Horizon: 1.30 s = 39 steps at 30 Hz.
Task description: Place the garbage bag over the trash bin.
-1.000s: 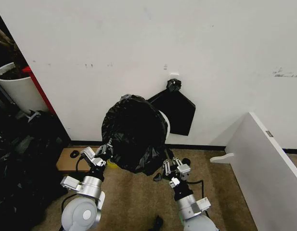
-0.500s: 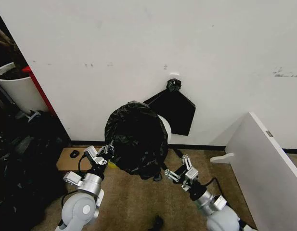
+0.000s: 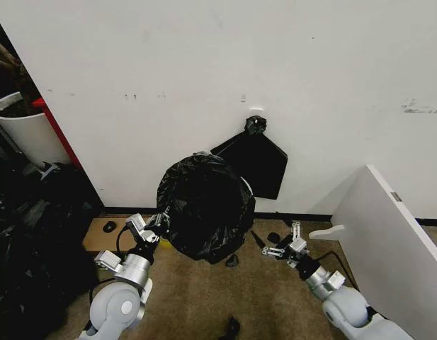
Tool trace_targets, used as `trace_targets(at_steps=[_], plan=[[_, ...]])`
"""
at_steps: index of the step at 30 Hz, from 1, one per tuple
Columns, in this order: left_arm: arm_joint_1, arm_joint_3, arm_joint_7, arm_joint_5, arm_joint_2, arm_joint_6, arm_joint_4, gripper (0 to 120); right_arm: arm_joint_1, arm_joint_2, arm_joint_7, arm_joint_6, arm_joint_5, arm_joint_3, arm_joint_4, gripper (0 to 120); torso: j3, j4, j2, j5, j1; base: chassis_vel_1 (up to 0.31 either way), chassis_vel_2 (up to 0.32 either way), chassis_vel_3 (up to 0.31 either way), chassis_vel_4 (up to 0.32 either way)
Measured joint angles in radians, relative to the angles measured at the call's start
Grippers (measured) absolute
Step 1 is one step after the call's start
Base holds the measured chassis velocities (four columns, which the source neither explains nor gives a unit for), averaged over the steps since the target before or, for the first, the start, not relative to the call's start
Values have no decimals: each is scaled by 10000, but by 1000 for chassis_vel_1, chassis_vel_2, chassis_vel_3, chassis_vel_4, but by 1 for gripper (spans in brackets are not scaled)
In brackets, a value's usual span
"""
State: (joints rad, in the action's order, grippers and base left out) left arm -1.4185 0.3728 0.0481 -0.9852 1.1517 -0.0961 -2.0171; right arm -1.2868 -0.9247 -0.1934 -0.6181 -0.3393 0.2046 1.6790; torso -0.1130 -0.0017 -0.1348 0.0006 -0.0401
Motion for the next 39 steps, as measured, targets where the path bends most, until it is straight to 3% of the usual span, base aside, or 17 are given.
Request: trace_targets(at_steps=[1,2,4,7,8,10,12,15,18,20,21,25,27,33,39], plan=[[-10,-14,8,107,-34,-22,0,3,-58,-17,560,237,374,166,219,100,0,1,0,0,0,0,0,0,0],[-20,-32,22,241,-104,-89,16,3,-183,-23,2069,1066,1191,385,652,100,0,1,0,0,0,0,0,0,0],[-20,-52,55,413,-209,-170,100,3,-318,5,3854,2331,1690,461,1267,100,0,-1,0,-1,0,0,0,0,0],[-30,-82,235,714,-352,-344,273,2,-435,87,4948,3195,1298,433,1930,100,0,-2,0,-1,0,0,0,0,0],[-58,-93,519,941,-451,-540,429,2,-519,174,5078,3472,465,356,2464,100,0,-1,0,-3,0,0,0,0,0],[-77,-106,1578,1409,-644,-1192,971,2,-632,285,4557,3573,-1652,91,3371,100,1,2,0,-2,0,0,0,0,0],[9,-133,2289,1793,-698,-2006,1567,2,-664,262,3878,3441,-2882,-212,3877,100,1,2,0,-5,0,0,0,0,0],[120,-88,3008,2038,-700,-2742,2263,2,-616,124,3025,2970,-3293,-628,4043,100,1,0,0,-5,0,0,0,0,0],[242,15,3871,2236,-698,-3572,2989,2,-535,-29,1980,2310,-3006,-1017,3933,100,1,5,0,-5,0,0,0,0,0],[468,118,4958,2696,-690,-4720,3914,2,-470,-81,1617,2259,-2397,-1200,3814,100,1,0,0,-4,0,0,0,0,0],[468,118,4958,2696,-690,-4720,3914,2,-470,-81,1617,2259,-2397,-1200,3814,100,1,0,0,-4,0,0,0,0,0],[756,192,5844,3384,-668,-5985,4815,2,-359,195,1884,3181,-1640,-1227,3792,100,0,2,0,-5,0,0,0,0,0],[936,217,6253,3598,-632,-6494,5114,2,-311,623,2289,4240,-906,-1213,3790,100,0,2,0,-4,0,0,0,0,0],[1203,189,6954,4004,-567,-6923,5333,2,-234,1217,2428,5319,-255,-1349,3611,100,0,-1,0,-1,0,0,0,0,0],[1205,173,7265,4258,-456,-7054,5359,2,-208,1305,2428,5374,93,-1384,3453,100,0,-1,0,-1,0,0,0,0,0]])
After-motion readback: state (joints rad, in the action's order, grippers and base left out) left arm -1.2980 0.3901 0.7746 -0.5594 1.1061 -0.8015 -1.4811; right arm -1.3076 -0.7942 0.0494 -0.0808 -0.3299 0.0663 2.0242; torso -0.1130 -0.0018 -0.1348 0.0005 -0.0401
